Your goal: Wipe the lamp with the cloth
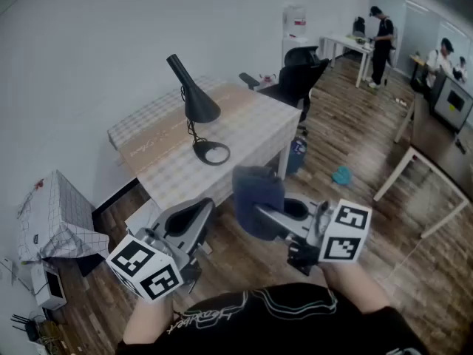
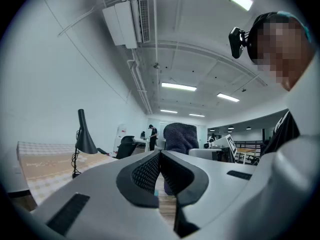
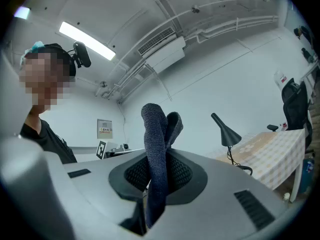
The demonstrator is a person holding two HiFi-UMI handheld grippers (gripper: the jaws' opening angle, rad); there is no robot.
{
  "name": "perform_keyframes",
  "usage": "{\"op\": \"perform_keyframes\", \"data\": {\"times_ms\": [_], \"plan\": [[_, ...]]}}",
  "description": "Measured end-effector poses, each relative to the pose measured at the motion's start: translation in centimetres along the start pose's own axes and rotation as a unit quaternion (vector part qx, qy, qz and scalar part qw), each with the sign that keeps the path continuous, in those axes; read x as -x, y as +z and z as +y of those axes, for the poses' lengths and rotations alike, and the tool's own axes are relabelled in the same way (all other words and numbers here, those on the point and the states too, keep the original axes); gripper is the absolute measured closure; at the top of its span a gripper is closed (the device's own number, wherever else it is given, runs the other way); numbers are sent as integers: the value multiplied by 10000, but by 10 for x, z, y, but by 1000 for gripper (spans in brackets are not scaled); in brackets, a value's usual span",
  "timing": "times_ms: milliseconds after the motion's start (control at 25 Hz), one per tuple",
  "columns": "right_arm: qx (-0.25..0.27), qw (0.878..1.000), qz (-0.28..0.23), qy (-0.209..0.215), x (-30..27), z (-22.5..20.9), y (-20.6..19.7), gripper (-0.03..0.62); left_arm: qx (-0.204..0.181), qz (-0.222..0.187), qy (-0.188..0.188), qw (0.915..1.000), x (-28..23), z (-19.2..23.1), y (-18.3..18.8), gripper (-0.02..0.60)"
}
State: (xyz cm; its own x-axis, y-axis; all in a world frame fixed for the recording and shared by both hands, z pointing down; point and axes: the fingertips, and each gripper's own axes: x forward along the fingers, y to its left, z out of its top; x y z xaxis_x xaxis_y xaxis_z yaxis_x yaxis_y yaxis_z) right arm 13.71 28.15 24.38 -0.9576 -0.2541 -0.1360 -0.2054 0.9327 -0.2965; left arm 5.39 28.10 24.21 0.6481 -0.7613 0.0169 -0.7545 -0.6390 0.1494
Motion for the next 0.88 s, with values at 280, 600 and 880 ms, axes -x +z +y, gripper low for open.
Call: {"op": "perform_keyframes", "data": {"times_ms": [280,600,880], "plan": [[164,9999,25,-4,8,-2,2,540,-73,17,36,10000,-7,-7,-4,580],[693,9969,296,-219,-5,-17,2,540,-74,-40,159,9998,-15,14,1,580],[1102,9914,495,-512,-29,-43,0,540,-22,-103,136,9999,-24,49,2,581]]}}
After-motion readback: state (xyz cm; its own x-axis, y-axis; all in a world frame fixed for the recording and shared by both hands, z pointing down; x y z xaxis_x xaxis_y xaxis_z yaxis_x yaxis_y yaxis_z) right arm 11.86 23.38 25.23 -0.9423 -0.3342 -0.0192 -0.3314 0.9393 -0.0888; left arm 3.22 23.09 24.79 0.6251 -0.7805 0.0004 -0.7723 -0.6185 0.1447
